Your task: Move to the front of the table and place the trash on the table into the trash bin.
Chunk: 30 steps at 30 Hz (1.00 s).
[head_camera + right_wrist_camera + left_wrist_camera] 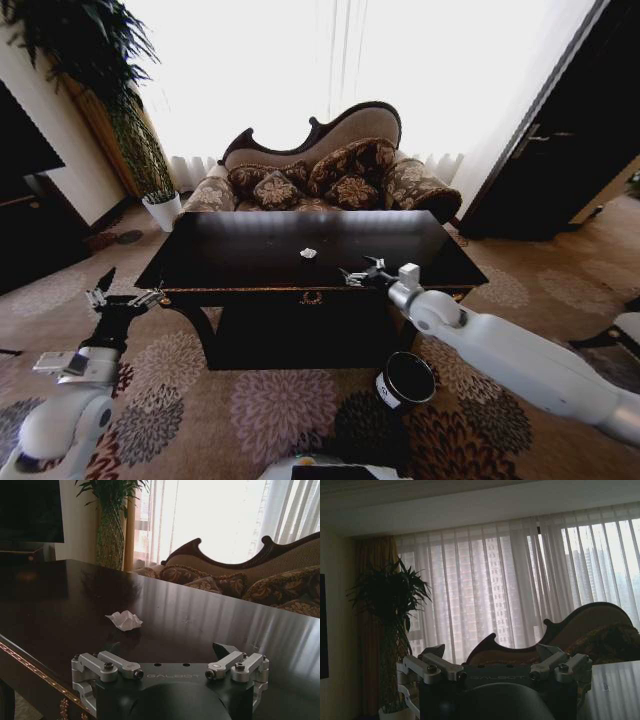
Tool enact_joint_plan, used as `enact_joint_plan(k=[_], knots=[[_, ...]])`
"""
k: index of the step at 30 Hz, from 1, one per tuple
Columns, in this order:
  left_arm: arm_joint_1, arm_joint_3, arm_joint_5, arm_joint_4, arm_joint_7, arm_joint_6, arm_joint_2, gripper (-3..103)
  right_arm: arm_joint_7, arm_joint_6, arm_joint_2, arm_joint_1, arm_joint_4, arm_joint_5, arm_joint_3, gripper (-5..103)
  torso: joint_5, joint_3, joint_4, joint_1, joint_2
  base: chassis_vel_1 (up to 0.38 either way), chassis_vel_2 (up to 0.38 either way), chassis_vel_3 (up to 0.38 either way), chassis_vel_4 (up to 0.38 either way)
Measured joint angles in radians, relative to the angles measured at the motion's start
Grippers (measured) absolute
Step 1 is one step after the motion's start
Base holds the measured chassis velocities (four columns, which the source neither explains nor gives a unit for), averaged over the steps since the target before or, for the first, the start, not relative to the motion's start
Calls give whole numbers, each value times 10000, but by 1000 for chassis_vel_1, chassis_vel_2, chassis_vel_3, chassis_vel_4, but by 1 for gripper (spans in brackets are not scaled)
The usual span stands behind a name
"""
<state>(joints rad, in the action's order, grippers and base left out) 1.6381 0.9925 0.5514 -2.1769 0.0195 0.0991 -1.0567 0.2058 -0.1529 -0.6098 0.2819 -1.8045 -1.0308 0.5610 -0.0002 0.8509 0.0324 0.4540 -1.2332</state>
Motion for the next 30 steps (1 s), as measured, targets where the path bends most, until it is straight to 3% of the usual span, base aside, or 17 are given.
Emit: enact_joint_plan(k=[4,14,30], knots=[[1,0,0,0,1,0,0,100,85,-66,-650,-1222,660,-146,1047,100,-2,1,-1,1,0,0,0,0,0],[0,0,0,0,1,0,0,100,115,-121,-1680,-2156,1552,54,2213,100,-3,0,0,-1,-1,0,0,0,0],[0,-1,0,0,1,0,0,100,94,-65,-2599,-2701,2886,297,2872,100,-1,0,1,-1,-1,0,0,0,0]])
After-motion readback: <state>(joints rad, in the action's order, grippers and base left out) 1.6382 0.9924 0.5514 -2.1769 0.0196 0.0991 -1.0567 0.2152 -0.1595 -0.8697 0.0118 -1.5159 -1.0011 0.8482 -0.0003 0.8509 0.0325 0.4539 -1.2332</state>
